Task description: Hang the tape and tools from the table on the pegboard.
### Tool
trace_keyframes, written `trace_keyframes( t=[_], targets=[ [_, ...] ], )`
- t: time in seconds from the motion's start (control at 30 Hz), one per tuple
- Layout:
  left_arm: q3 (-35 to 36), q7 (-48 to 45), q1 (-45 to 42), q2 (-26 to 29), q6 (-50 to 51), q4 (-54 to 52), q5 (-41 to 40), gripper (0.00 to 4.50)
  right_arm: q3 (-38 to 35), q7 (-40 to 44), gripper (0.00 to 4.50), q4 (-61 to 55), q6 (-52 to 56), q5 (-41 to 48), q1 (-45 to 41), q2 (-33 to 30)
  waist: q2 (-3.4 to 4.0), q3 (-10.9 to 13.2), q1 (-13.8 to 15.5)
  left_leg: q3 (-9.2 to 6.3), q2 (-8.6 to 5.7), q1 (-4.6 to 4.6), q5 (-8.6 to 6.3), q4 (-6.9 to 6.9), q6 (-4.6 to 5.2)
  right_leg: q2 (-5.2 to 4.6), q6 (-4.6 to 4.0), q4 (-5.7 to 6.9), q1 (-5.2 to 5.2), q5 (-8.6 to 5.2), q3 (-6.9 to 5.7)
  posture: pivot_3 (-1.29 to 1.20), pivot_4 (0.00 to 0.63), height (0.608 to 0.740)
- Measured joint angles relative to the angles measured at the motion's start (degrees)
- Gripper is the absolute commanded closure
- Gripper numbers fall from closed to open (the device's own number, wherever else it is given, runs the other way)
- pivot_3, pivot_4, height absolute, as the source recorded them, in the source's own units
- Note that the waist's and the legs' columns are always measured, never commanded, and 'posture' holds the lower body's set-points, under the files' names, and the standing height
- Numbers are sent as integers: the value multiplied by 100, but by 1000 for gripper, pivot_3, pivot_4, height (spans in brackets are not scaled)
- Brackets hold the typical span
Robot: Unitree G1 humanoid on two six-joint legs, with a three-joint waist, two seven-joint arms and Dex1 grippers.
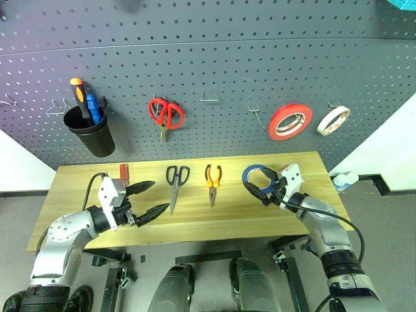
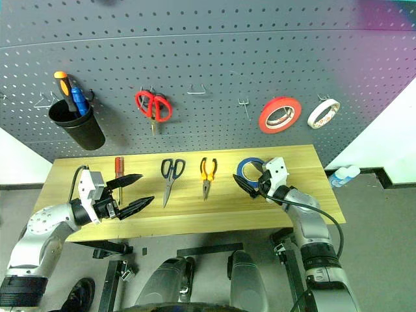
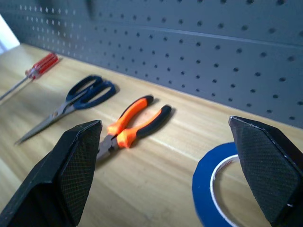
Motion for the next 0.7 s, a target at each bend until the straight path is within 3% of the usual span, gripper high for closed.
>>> trace_keyframes(
  t=[0.7],
  targets=[
    [26, 660, 490, -166, -144, -594, 106, 55, 809, -347, 0, 574, 392, -1276, -618, -274, -7, 35, 15, 0, 1, -6, -1, -9, 1, -6, 18, -12, -5, -18, 1, 25, 229, 740]
  ],
)
